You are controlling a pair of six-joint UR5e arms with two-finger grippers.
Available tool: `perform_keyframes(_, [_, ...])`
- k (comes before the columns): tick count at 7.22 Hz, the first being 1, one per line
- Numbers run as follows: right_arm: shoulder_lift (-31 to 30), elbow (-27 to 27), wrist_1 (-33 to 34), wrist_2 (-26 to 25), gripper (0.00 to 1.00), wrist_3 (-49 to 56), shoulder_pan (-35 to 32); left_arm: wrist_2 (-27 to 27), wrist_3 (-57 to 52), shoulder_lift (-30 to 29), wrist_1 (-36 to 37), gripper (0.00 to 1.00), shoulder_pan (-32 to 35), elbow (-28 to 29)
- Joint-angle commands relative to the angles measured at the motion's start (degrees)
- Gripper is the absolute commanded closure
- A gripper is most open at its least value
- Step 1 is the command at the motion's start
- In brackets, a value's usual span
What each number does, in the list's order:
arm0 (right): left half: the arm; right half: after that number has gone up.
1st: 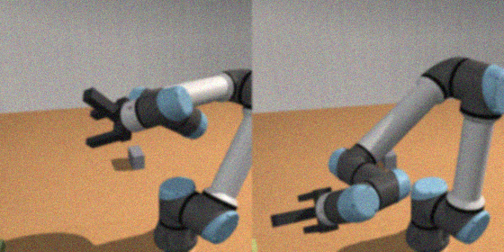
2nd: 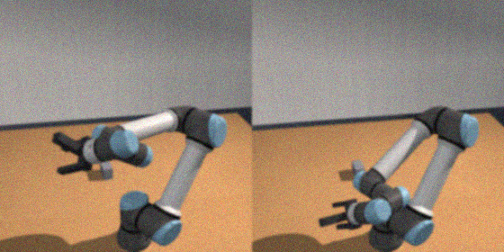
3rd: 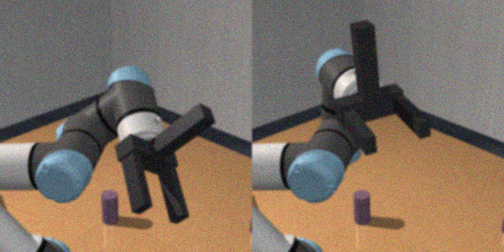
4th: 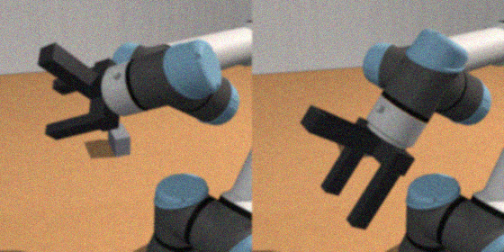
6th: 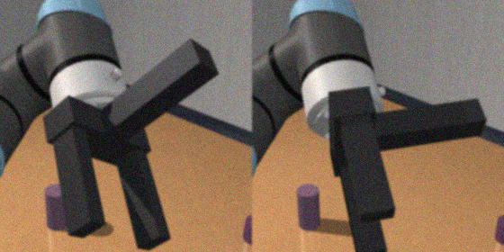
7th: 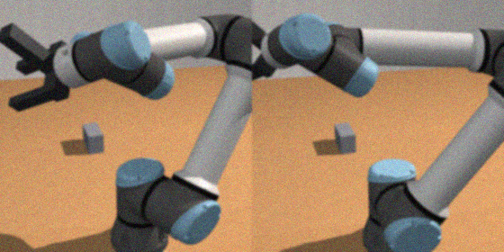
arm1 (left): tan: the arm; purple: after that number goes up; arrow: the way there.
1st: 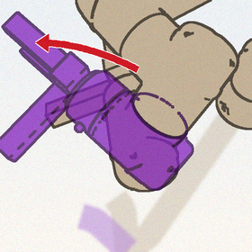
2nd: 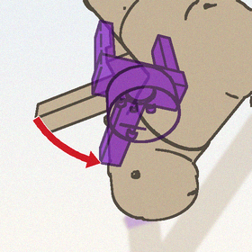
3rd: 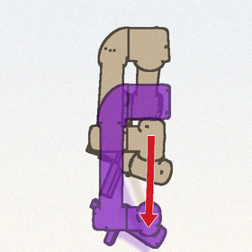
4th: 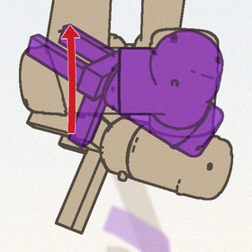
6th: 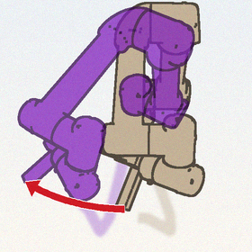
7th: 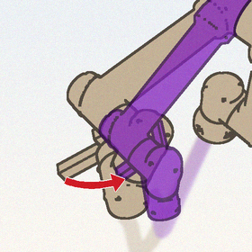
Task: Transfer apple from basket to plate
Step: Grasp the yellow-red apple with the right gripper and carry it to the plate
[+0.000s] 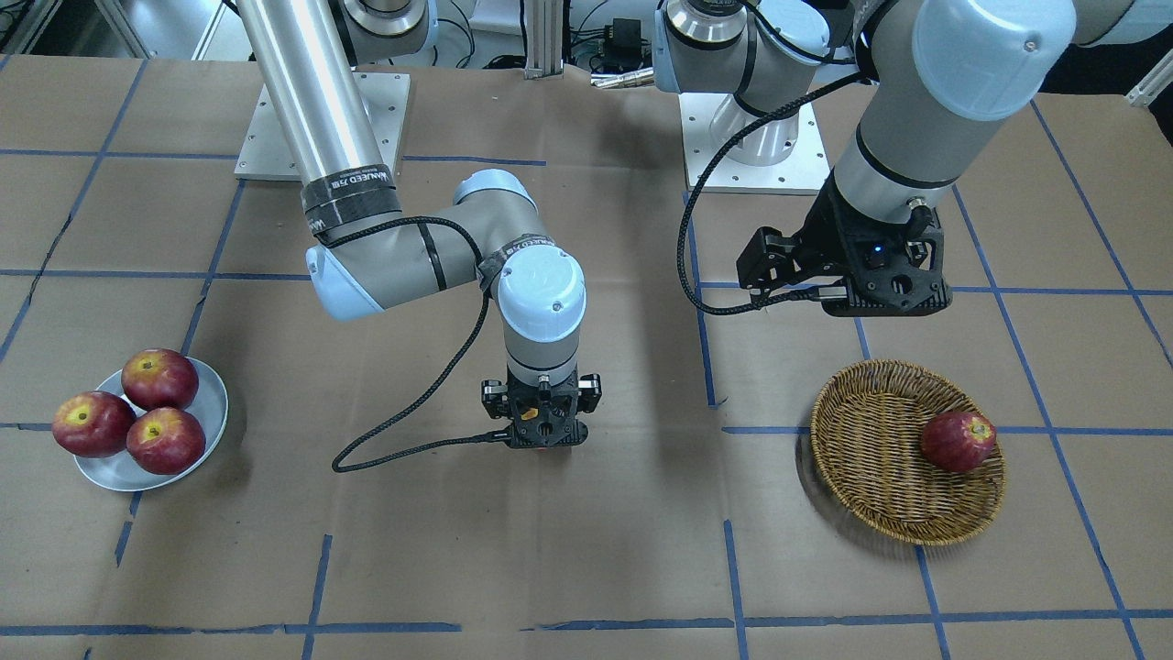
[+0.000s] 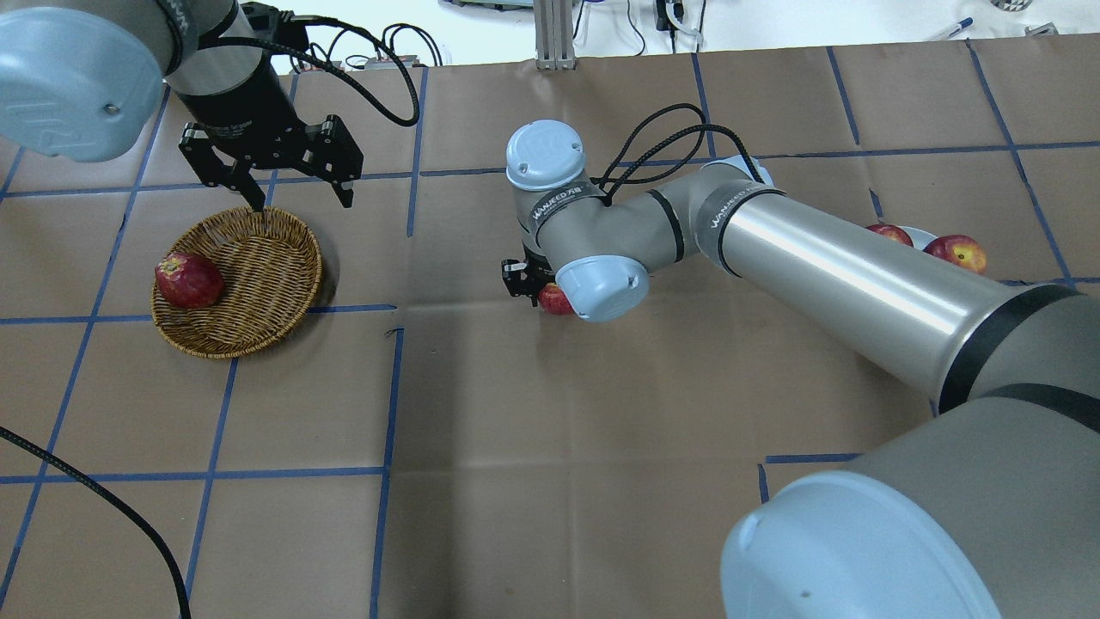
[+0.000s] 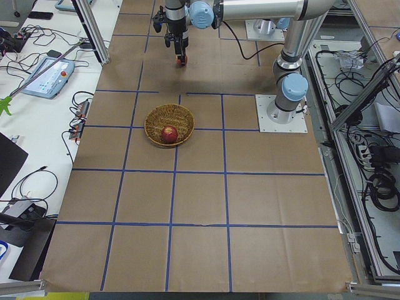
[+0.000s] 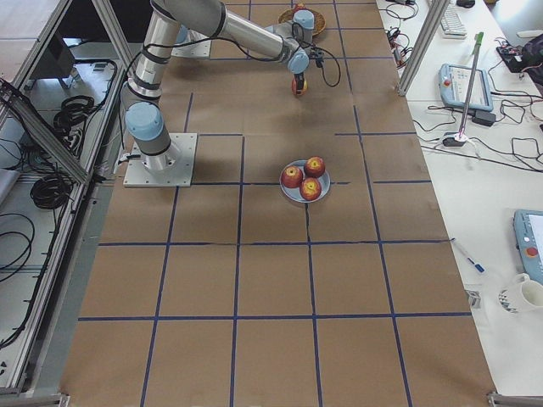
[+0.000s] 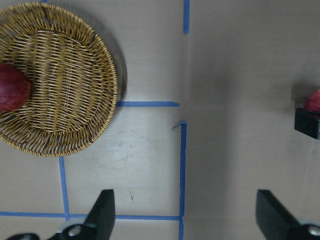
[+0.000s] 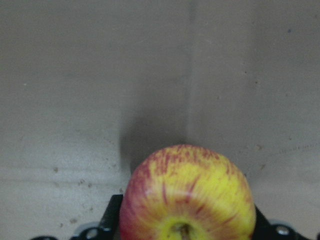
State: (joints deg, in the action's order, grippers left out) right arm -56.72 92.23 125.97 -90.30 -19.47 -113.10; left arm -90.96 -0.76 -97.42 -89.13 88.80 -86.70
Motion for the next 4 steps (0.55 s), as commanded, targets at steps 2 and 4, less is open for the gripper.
perform_keyframes(2, [-3.8,-2.7,-2.7,-0.1,0.56,1.1,3.0,-0.2,0.2,0.7,-1.6,0.01,0.2,0.4])
perform_keyframes(4, [-11.4,-1.0,-11.1,0.2,0.56,12.0,12.5,-0.2,0.4,0.9,-1.9,0.01,0.2,-0.3])
